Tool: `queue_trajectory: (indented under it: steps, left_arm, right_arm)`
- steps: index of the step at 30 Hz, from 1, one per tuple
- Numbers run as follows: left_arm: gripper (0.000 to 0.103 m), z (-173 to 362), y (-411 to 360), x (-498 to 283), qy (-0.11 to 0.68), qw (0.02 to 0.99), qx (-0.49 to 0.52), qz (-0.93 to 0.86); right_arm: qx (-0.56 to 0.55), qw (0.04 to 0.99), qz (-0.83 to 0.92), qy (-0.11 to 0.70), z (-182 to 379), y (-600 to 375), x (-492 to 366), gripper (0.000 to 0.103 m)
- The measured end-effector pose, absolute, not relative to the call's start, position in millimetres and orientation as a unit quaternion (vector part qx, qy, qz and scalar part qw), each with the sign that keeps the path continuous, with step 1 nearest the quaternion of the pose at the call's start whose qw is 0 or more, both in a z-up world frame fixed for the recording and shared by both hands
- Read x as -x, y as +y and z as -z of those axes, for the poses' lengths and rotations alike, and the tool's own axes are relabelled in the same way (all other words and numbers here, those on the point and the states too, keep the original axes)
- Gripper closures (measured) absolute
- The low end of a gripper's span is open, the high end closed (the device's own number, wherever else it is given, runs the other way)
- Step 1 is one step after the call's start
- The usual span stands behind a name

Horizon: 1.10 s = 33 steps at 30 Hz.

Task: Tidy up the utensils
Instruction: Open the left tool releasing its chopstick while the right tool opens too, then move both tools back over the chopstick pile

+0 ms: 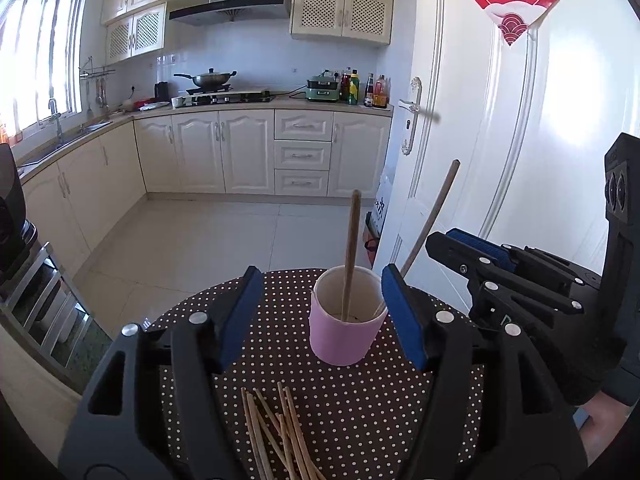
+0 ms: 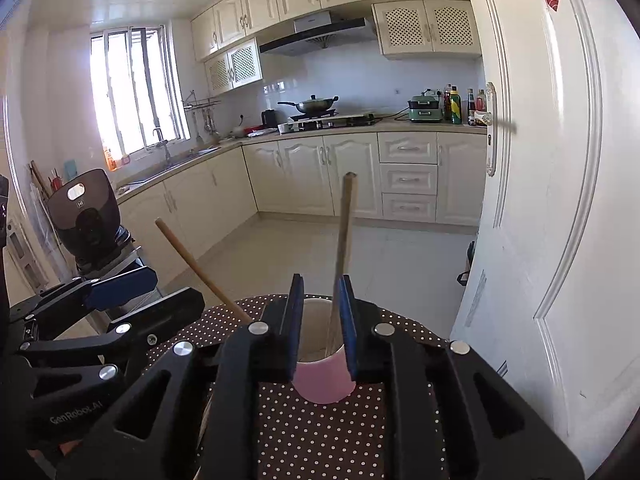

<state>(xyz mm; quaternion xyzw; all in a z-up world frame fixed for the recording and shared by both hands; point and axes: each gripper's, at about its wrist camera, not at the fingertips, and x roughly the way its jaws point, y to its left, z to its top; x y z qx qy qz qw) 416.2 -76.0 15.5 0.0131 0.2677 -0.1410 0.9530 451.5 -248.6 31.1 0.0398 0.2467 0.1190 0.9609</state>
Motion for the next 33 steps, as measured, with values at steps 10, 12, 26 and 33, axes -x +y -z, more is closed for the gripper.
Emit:
queue_trajectory:
  steps: [10, 12, 26, 33]
  left_arm:
    - [0.036, -8, -45, -372, 0.294, 0.945, -0.042, 0.138]
    - [0.036, -4, -38, -364, 0.305, 0.942, -0.045, 0.136]
    - [0.034, 57, 5, -345, 0.413, 0.900, -0.049, 0.129]
    - [0.034, 100, 15, -356, 0.471, 0.873, -0.037, 0.120]
  right_arm:
    - [-0.025, 0.950, -0.135, 0.280, -23, -239, -420, 0.077]
    - [-0.021, 0.946, -0.143, 0.289, -18, -232, -413, 0.076]
    - [-0.013, 0.906, -0.179, 0.383, 36, -194, -398, 0.071]
    - [-0.024, 0.884, -0.182, 0.431, 68, -184, -403, 0.070]
